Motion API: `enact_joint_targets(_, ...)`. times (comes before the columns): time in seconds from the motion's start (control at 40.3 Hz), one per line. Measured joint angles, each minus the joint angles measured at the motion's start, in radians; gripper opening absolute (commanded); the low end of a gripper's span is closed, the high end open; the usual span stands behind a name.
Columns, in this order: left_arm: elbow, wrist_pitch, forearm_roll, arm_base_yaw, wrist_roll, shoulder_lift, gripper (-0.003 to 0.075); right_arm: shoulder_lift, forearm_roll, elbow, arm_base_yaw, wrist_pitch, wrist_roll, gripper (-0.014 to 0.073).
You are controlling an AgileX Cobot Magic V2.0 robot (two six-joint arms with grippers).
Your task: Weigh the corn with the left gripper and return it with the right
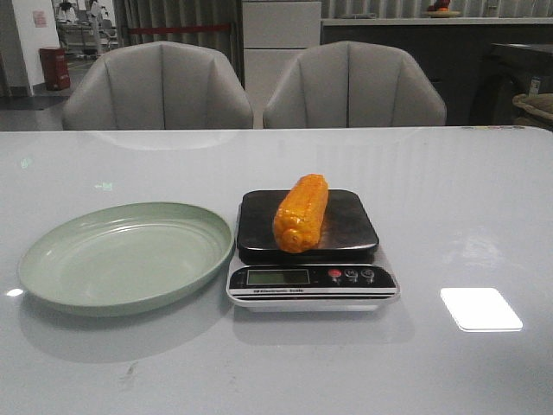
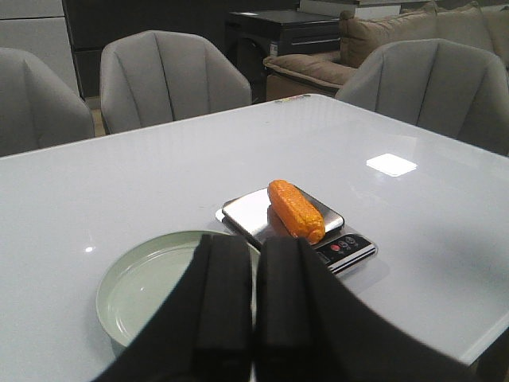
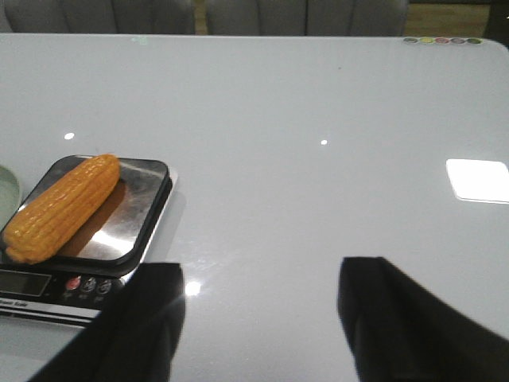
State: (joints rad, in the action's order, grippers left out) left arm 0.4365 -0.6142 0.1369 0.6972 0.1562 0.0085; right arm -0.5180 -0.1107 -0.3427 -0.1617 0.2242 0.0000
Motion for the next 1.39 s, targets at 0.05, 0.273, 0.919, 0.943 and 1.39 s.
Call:
enact_joint_targets(0.05,0.000,0.000,0.000,0.000,0.000,0.000,0.0114,-0.024,0.000,-0.010,-0.029,0.000,0.000,0.0614)
enact_joint_targets(0.273,0.000,0.000,0.000,0.000,0.000,0.000,0.0114,-0.169,-0.030,-0.126,-0.182,0.048,0.000,0.0615)
enact_joint_targets(0.919,0.000,0.000,0.000,0.000,0.000,0.000,0.0114,-0.921,-0.053,-0.755,-0.417,0.377,0.276,0.0614)
enact_joint_targets(0.943,0.000,0.000,0.000,0.000,0.000,0.000,0.0114,-0.940,-0.032,-0.778,-0.426,0.388,0.306,0.0614)
enact_joint_targets(1.39,0.000,0.000,0.000,0.000,0.000,0.000,0.0114,-1.298,0.270,-1.139,-0.505,0.669,0.783,0.0614)
